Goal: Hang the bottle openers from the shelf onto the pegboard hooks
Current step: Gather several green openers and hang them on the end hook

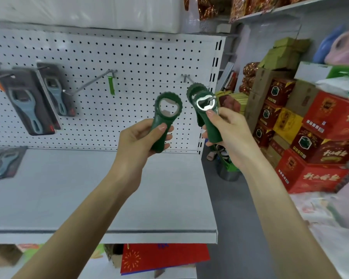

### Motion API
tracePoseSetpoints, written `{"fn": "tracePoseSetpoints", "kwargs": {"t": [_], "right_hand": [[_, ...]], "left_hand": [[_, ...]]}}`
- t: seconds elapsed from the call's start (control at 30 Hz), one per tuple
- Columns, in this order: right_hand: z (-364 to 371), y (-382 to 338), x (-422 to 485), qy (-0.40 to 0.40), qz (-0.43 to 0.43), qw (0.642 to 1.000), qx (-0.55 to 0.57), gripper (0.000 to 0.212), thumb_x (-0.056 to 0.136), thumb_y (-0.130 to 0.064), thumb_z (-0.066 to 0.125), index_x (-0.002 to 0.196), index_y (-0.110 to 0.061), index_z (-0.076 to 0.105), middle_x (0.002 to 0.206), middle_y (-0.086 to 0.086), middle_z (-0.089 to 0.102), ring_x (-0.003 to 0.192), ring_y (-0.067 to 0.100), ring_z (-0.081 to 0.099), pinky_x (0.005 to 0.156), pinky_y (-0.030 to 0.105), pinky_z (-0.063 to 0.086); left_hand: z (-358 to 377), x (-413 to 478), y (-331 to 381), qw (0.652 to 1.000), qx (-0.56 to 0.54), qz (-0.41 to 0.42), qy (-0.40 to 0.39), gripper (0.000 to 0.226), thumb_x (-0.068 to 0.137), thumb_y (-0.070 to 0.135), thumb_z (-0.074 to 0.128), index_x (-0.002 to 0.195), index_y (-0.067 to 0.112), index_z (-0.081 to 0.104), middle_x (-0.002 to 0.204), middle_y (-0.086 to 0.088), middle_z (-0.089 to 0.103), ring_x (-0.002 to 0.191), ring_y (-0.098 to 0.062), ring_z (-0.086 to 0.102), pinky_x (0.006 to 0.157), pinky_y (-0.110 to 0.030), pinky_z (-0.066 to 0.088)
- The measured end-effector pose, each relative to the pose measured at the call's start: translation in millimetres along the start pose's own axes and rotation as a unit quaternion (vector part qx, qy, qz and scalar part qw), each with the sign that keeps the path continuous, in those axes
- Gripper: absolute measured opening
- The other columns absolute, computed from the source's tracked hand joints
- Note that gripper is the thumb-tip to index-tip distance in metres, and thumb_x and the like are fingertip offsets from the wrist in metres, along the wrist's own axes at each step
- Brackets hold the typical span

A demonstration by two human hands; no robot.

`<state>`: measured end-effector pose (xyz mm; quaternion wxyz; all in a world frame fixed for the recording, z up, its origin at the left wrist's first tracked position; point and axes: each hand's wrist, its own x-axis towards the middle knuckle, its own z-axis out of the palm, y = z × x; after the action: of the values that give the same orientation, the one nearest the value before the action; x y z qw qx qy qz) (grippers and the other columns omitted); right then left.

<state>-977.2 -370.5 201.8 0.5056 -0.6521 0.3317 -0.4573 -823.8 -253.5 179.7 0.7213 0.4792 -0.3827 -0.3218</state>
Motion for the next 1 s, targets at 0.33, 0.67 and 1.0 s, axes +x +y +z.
{"fn": "tracePoseSetpoints", "kwargs": {"t": [0.33,0.67,1.0], "right_hand": [[14.2,31.1,7.7,0.052,0.085,0.97,0.223,0.016,0.09,-0.012,0.064,0.084,0.003,0.064,0.091,0.013,0.066,0.082,0.019,0.072,0.072,0.022,0.057],[24.1,34.8,18.8,0.147,0.112,0.961,0.204,0.018,0.081,-0.015,0.076,0.075,-0.003,0.064,0.07,0.012,0.072,0.068,0.023,0.073,0.058,0.024,0.057],[25.3,33.6,24.8,0.136,0.118,0.96,0.217,0.015,0.081,-0.015,0.075,0.081,-0.003,0.066,0.074,0.015,0.073,0.07,0.023,0.073,0.058,0.024,0.057]], "left_hand": [[-10.1,21.9,-8.1,1.0,-0.001,-0.003,-0.014,0.012,0.09,0.015,0.061,0.094,0.015,0.072,0.091,-0.001,0.076,0.083,-0.01,0.07,0.072,-0.021,0.056],[-0.2,36.1,-16.1,0.999,0.025,-0.022,-0.042,0.015,0.088,0.018,0.063,0.1,0.016,0.072,0.094,0.005,0.076,0.081,-0.003,0.068,0.072,-0.021,0.051],[2.1,39.9,-12.4,0.998,0.025,-0.017,-0.057,0.011,0.088,0.018,0.064,0.094,0.02,0.073,0.094,0.005,0.075,0.085,-0.007,0.068,0.076,-0.023,0.053]]}}
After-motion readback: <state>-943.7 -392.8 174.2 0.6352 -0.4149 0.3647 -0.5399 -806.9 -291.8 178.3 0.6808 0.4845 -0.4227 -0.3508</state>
